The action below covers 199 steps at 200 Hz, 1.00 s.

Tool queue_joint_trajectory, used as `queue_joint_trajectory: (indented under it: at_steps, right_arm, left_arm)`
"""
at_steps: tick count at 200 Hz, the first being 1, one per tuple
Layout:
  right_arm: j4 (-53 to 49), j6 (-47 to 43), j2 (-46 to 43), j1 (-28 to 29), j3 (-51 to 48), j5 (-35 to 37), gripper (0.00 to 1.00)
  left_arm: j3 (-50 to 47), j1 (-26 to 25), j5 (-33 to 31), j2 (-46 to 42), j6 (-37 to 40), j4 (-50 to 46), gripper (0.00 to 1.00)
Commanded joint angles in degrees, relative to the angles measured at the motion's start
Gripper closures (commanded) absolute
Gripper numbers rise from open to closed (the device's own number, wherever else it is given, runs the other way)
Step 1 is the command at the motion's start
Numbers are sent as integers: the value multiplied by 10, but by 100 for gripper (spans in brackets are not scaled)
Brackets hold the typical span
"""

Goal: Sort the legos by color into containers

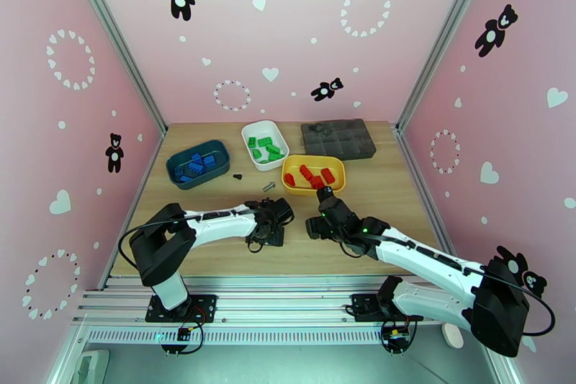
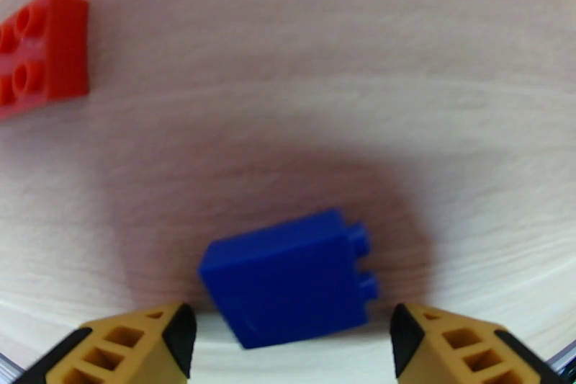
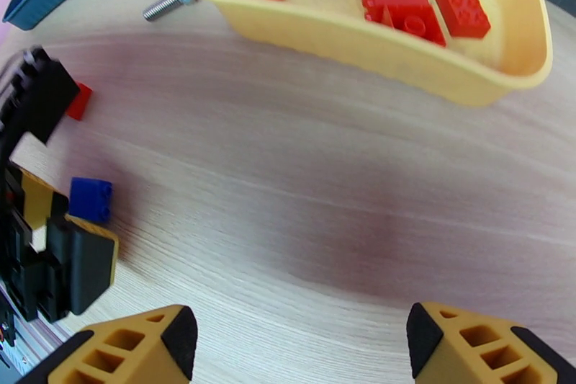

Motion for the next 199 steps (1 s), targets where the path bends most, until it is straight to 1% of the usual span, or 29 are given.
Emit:
queue_joint_trajectory:
  at_steps: [1,39,60,96,112,135,162,183,199]
  right_arm:
    - [-1,7,-6,0,-8,2,18]
    - [-3,3,-10,0,-6,4,18]
    - [-3,3,-9,-1,-7,4,18]
    - [2,2,-6,-1,-9,1,18]
    - [9,3,-3,-1,-10,-5,18]
    - [20,2,3,-1,-9,-18,19]
    - [61,4,18,0,-7,-67,19]
    - [111,8,56,14,11,-110,19]
    - [131,6,107,41,54,-116,20]
  left_arm:
    - [20,-2,-6,17,-11,24,24]
    - [40,-2,-10,42,-7,25,27]
    - [53,-2,-24,58,-3,16,35]
    - [61,-2,-40,64,-2,8,53]
    - [65,-2,-51,58,0,-1,57]
    - [73,1,-66,40,8,-17,58]
    - [64,34,-65,-7,26,-23,59]
    - [53,80,-66,-58,47,-23,59]
    - [50,125,-63,-95,68,-23,59]
